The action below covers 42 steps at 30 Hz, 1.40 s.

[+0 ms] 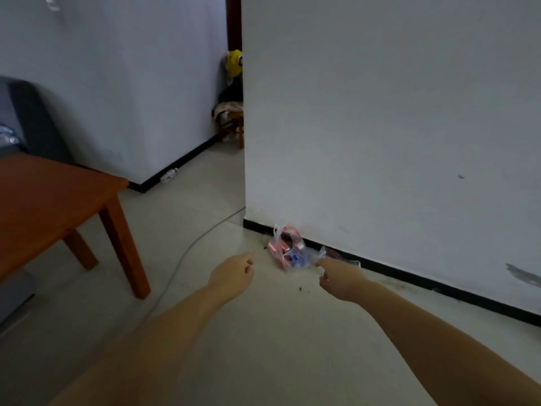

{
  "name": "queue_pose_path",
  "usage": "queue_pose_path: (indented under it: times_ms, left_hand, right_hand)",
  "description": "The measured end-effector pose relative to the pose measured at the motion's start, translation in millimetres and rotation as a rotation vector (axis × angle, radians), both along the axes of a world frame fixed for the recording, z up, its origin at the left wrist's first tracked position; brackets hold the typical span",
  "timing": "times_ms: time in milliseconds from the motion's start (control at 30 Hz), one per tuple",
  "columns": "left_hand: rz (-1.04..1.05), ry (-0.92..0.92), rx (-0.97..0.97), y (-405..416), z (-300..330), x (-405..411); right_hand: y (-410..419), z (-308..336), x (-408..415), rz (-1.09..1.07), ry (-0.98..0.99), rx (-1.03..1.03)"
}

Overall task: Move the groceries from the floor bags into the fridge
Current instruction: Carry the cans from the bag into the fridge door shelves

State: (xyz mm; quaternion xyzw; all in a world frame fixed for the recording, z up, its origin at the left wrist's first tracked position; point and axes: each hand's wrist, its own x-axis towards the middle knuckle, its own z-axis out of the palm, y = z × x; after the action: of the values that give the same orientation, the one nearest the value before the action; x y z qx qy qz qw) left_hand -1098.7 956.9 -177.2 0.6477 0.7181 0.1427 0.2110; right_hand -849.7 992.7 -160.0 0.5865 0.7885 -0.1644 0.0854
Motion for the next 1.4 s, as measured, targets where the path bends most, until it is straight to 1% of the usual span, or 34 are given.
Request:
queue_pose_path:
  times_ms: [100,200,267,367,467,533,633,833,900,1033,1133,1233,1300,1400]
  left_hand:
    - [0.039,0.016,-0.03,56.7,-6.9,-30.7]
    - [0.05,0.023,-0.037,127.4,-10.2,-61.2]
    - [0.03,0.024,-0.038,175.9,-7.1,-76.6]
    - [-0.075,0.055,-0.03,245.2,5.0,-95.0]
    - [-0.168,0.065,-0.014,310.7,13.6,-106.5]
    - [-0.182,0.06,-0.047,351.7,7.8,-104.9]
    - [-0.228,0.051,-0.104,387.8,-10.9,-88.1]
    - [-0.489,0.16,-0.232,462.9,-57.8,-38.5]
    - [-0.488,0.149,-0.257,495.8,-74.4,-31.0]
    - [-0.371,0.089,-0.324,560.0,-106.3,-21.2]
    - [-0.323,0.057,-0.365,597.3,-138.9,-12.4]
    - [-0.365,0.042,-0.413,625.7,-197.3,-3.5]
    - [-0.435,0.021,-0.435,645.8,-253.3,5.4]
    - [-0.651,0.058,-0.407,676.0,-360.1,20.4]
  right_hand:
    - [56.1,-3.5,-32.5,0.04,0.042,-0.025]
    - [119.0,-1.2,-64.0,0.054,0.062,0.007]
    - [163.9,0.1,-79.6,0.004,0.078,0.027]
    - [222.2,4.4,-95.0,-0.113,0.105,0.014]
    - [263.8,5.4,-106.2,-0.206,0.138,0.004]
    - [285.4,0.0,-108.5,-0.264,0.163,-0.033]
    - [308.5,-15.7,-97.0,-0.31,0.173,-0.084]
    - [394.8,-57.7,-58.8,-0.389,0.157,-0.152]
    - [434.2,-74.3,-49.9,-0.37,0.147,-0.178]
    - [506.7,-111.6,-42.8,-0.29,0.126,-0.269]
    - [544.7,-150.4,-42.2,-0.254,0.14,-0.305]
    - [574.0,-209.2,-42.9,-0.249,0.178,-0.391]
    - [592.8,-261.1,-45.0,-0.252,0.202,-0.442]
    - [613.6,-361.7,-48.9,-0.251,0.232,-0.42]
